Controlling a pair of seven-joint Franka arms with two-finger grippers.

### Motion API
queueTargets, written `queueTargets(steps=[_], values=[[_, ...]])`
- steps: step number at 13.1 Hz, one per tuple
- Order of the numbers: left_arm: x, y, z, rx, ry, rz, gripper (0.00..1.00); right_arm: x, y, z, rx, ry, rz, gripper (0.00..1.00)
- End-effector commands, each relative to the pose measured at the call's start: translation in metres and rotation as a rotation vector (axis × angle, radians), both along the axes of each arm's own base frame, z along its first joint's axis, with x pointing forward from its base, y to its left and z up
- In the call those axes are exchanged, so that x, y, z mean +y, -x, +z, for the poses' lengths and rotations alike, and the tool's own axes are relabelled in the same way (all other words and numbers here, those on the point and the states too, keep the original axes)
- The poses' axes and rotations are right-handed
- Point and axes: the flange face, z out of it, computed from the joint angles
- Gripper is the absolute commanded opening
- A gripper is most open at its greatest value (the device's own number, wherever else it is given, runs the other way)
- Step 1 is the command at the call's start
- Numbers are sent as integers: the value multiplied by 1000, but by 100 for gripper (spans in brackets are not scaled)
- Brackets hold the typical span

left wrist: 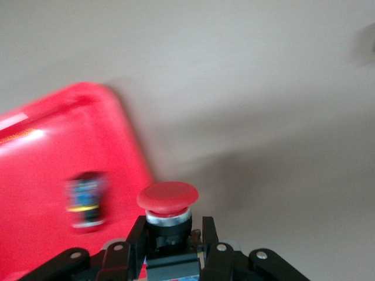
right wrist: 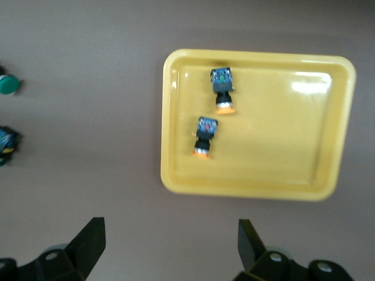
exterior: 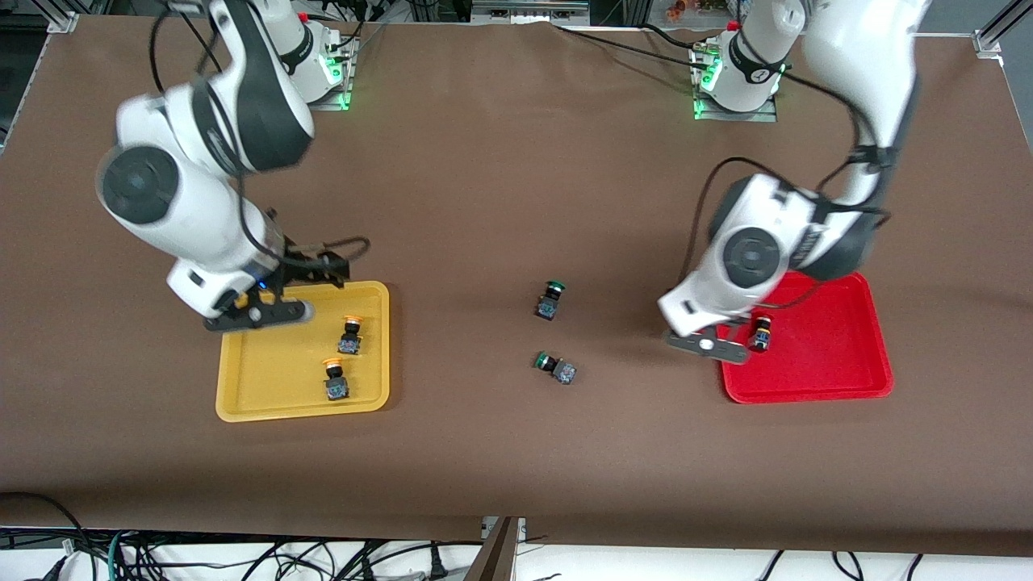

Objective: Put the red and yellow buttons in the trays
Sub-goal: 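Carry the red button to the red tray while the right gripper withdraws, then release the red button in the red tray and raise the left gripper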

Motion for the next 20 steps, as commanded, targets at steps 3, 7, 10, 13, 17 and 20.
queueTargets(steps=[3, 7, 10, 13, 17, 20], values=[[157, -21, -15, 50, 35, -144, 0, -64, 36, 55, 49, 9, -36, 100], [192, -23, -94, 35, 81, -104, 1, -79, 45, 40, 39, 23, -48, 100], [206, -18, -127, 33, 97, -87, 7, -80, 46, 38, 40, 22, -49, 100], [209, -18, -119, 32, 93, -83, 100, -80, 46, 38, 42, 22, -47, 100], [198, -28, 8, -48, 51, -67, 100, -81, 45, 37, 41, 23, -41, 100], [158, -20, 97, -7, 39, -58, 100, -85, 44, 37, 37, 30, -15, 100]])
